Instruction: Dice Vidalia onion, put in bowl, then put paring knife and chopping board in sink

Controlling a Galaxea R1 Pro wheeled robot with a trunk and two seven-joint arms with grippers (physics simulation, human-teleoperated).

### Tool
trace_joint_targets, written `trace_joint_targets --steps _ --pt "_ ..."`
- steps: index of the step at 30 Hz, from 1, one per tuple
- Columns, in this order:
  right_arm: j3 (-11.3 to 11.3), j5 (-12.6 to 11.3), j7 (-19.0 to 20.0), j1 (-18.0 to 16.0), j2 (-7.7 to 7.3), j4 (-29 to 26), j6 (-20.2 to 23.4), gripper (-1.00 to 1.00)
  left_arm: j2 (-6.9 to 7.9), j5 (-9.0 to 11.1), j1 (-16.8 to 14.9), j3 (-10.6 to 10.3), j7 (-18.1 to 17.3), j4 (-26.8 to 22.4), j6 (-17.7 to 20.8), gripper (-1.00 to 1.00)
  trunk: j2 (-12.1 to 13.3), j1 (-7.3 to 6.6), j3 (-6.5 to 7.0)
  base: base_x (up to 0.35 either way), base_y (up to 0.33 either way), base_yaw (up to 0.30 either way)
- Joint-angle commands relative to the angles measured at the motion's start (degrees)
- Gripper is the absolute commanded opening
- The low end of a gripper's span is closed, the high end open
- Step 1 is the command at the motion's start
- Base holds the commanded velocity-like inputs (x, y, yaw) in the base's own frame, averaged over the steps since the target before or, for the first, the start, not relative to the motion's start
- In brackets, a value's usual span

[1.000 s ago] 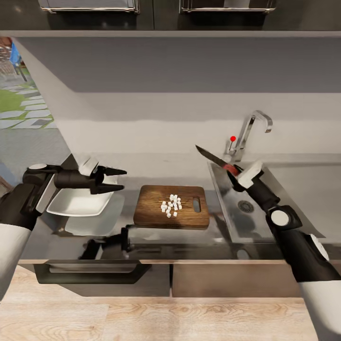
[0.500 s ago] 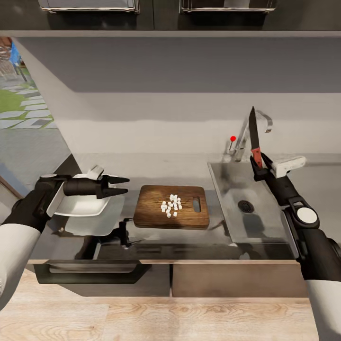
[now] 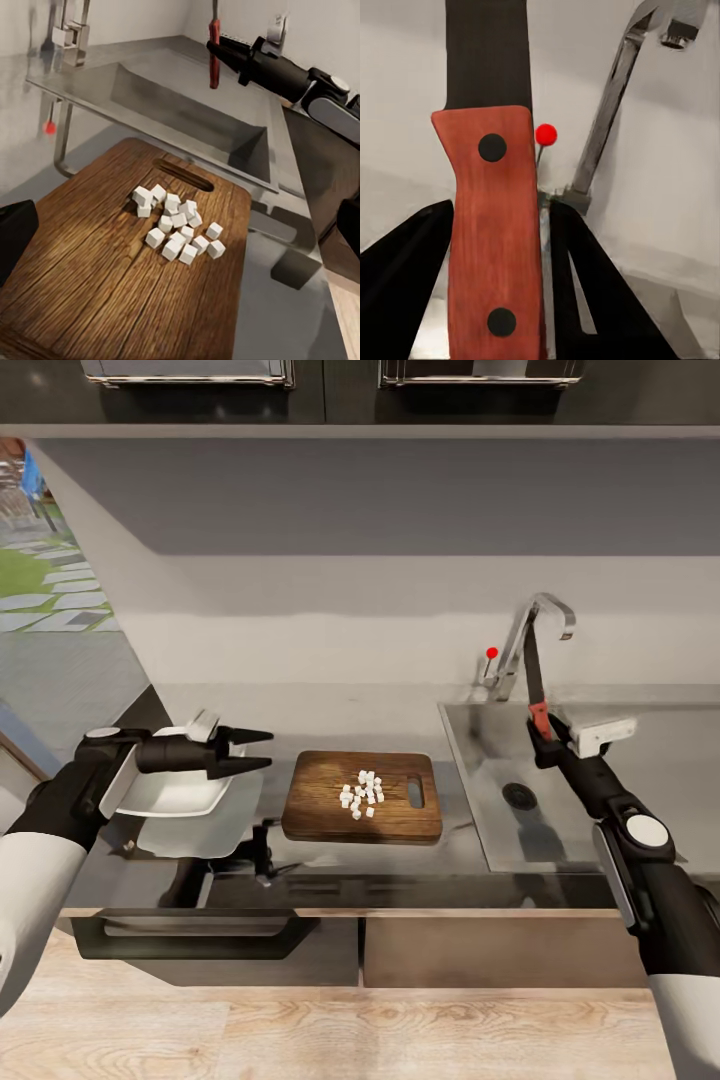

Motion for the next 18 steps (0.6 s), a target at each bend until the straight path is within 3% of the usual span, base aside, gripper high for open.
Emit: trace_joint_targets --steps 1,7,9,11,17,18 --pt "-0.57 0.13 0.28 0.01 0.02 0.02 2.03 -1.00 0.05 0.43 -0.05 -0.23 0.67 -0.09 0.64 1.00 -0.04 0.00 -0.05 0.000 0.000 0.000" --pt "-5.81 -0.75 0.34 0.12 0.02 0.02 12.22 -1.00 -0.89 0.45 -0.05 -0.21 1.96 -1.92 0.76 1.00 -0.04 0.00 -0.05 0.000 0.000 0.000" --pt "-6.64 -0.98 0.40 0.11 0.02 0.01 15.21 -1.00 -1.51 0.45 -0.05 -0.21 2.12 -3.38 1.03 1.00 -0.04 0.00 -0.05 0.000 0.000 0.000" --pt "-7.06 -1.13 0.44 0.12 0.02 -0.03 17.46 -1.00 -2.12 0.45 -0.05 -0.17 2.22 -6.18 2.65 1.00 -0.04 0.00 -0.05 0.000 0.000 0.000" --pt "-7.34 -1.15 0.44 0.11 0.02 -0.06 18.78 -1.00 -2.43 0.45 -0.05 -0.07 2.81 -13.30 8.61 1.00 -0.04 0.00 -0.05 0.000 0.000 0.000" --pt "-7.34 -1.17 0.40 0.13 0.02 -0.06 19.01 -1.00 -2.27 0.45 -0.05 0.15 5.88 -14.30 9.54 1.00 -0.04 0.00 -0.05 0.000 0.000 0.000"
